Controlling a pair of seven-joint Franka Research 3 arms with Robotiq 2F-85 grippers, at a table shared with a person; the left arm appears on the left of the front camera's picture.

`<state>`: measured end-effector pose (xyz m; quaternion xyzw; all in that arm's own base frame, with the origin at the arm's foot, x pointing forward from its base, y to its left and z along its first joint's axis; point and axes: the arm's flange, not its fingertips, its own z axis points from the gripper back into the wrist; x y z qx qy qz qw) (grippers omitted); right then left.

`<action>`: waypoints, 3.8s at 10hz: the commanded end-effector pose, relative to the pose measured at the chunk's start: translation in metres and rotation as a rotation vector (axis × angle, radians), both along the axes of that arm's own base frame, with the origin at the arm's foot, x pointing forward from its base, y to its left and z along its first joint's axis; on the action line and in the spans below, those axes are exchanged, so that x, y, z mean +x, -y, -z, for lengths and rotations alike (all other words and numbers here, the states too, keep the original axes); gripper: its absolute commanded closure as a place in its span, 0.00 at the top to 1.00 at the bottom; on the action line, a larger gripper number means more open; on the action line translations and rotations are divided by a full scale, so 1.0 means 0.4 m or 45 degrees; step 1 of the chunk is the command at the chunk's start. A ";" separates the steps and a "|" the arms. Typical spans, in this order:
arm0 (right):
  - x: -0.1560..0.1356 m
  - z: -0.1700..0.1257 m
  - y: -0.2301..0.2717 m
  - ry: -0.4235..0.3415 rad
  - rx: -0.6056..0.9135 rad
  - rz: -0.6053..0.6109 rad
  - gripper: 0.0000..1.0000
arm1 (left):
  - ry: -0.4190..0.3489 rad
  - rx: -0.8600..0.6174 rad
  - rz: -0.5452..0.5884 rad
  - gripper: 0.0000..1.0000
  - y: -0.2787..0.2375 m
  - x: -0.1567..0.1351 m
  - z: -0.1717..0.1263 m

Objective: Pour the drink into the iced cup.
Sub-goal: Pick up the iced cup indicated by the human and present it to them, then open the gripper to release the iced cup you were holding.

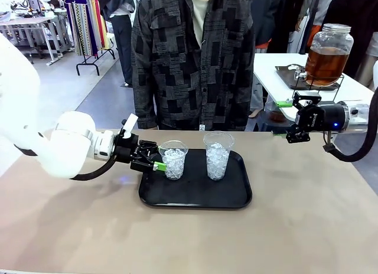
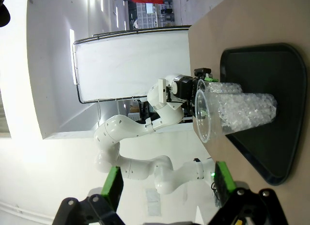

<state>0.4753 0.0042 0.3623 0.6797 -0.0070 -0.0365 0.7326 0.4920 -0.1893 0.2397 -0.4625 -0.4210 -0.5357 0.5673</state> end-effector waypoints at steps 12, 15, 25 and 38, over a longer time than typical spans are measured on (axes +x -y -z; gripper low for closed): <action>0.000 -0.004 -0.001 0.007 -0.002 0.001 1.00 | 0.010 -0.037 -0.057 1.00 0.112 0.009 0.037; 0.000 -0.004 -0.001 0.007 -0.002 0.001 1.00 | 0.017 -0.057 -0.057 1.00 0.123 0.003 0.040; 0.000 -0.004 -0.001 0.007 -0.002 0.001 1.00 | 0.084 -0.172 -0.181 0.80 0.103 0.045 -0.074; 0.000 -0.004 -0.001 0.007 -0.002 0.001 1.00 | 0.208 -0.154 -0.157 0.80 0.122 0.184 -0.409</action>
